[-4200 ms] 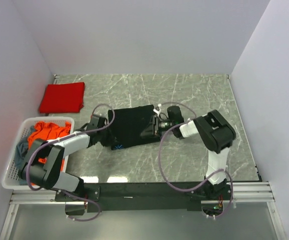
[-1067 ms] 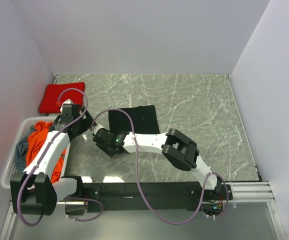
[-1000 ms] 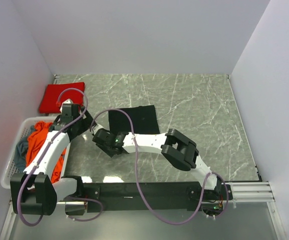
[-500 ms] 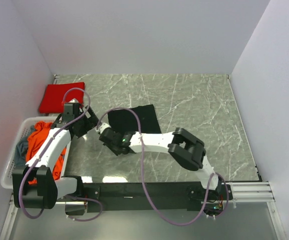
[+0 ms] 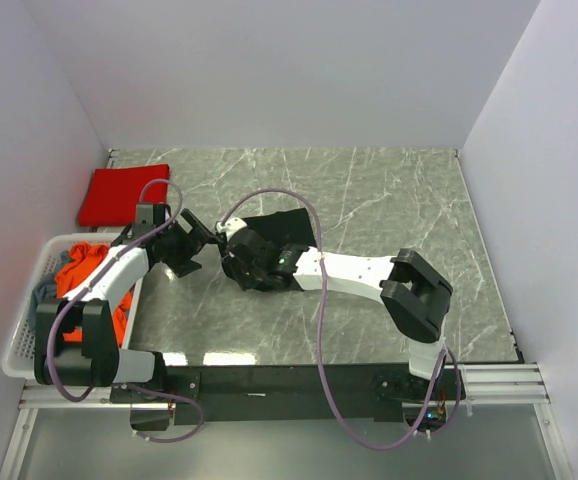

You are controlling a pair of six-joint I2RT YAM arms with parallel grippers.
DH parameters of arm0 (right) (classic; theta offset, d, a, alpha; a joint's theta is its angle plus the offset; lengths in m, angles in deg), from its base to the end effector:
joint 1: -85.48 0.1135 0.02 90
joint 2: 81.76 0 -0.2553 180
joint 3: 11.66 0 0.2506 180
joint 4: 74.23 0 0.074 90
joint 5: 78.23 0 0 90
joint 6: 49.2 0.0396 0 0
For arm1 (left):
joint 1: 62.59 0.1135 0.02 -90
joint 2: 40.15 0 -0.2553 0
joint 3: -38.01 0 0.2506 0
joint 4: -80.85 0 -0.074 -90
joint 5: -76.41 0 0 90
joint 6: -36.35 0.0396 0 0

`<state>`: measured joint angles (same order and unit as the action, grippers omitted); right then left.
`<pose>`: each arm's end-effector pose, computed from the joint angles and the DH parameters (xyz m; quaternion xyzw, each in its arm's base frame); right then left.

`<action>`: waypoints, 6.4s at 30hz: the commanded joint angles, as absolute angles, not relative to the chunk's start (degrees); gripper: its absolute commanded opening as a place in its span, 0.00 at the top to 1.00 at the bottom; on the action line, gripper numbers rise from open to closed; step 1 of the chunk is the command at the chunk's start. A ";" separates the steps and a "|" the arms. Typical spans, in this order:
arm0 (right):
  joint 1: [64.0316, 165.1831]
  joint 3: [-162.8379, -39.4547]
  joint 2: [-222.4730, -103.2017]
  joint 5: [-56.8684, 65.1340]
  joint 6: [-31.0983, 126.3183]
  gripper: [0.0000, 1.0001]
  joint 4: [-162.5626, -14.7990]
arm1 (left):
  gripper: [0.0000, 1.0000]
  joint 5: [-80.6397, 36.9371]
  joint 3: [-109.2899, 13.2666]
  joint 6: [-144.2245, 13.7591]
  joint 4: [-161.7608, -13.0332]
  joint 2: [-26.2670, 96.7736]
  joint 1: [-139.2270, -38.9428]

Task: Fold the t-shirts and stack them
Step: Neatly place the folded tshirt to the corner

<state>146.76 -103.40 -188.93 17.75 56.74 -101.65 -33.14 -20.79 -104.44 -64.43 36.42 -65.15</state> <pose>0.2055 0.3664 0.2136 -0.3335 0.8526 0.2119 0.3419 0.2663 -0.0252 0.1970 -0.3314 0.8740 -0.2859 0.2110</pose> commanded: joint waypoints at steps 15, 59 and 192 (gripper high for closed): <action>145.16 -99.34 -183.45 13.36 60.92 1.00 -93.98 | 0.01 -32.67 -16.62 -112.97 -76.32 46.59 -70.58; 144.89 -80.54 -162.98 10.10 63.03 0.36 -99.59 | 0.99 -0.07 -48.85 -85.74 -59.11 65.40 -74.36; 136.72 -80.27 -161.74 16.78 63.47 0.10 -122.27 | 0.18 30.30 -95.28 -49.84 -67.74 92.92 -53.27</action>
<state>136.96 -78.68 -163.64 15.48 63.67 -122.06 37.15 -91.91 -42.56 -71.91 98.54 -51.65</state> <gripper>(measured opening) 0.906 0.811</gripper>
